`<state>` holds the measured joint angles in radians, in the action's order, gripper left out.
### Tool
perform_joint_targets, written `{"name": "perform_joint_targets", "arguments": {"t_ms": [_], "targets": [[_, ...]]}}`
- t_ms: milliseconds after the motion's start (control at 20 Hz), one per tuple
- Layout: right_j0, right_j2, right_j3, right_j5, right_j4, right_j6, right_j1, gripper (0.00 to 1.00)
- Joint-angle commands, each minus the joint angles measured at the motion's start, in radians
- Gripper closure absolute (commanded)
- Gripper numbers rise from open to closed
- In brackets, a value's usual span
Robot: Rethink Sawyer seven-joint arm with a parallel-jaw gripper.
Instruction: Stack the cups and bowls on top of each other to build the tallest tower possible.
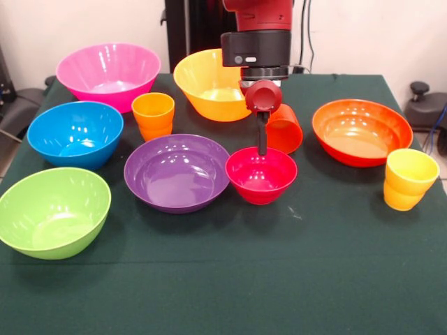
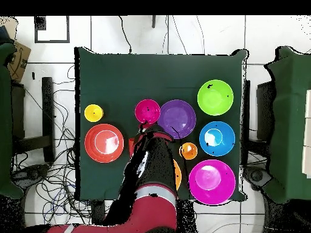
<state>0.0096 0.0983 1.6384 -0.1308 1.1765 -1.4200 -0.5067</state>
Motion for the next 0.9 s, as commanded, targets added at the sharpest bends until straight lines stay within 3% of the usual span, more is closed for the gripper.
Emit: {"name": "perform_joint_targets", "arguments": {"t_ms": [50,550,650,700,900], "targets": [[-0.002,-0.101,-0.036,0.035,-0.014,-0.098,0.0,1.0],[-0.033,-0.155,-0.01,0.061,0.009,-0.083,-0.021,1.0],[-0.137,-0.288,0.04,0.18,-0.01,0.019,-0.047,1.0],[-0.189,-0.354,0.065,0.239,-0.019,0.07,-0.06,0.0],[-0.167,-0.322,0.056,0.257,-0.044,0.072,-0.058,0.0]]}}
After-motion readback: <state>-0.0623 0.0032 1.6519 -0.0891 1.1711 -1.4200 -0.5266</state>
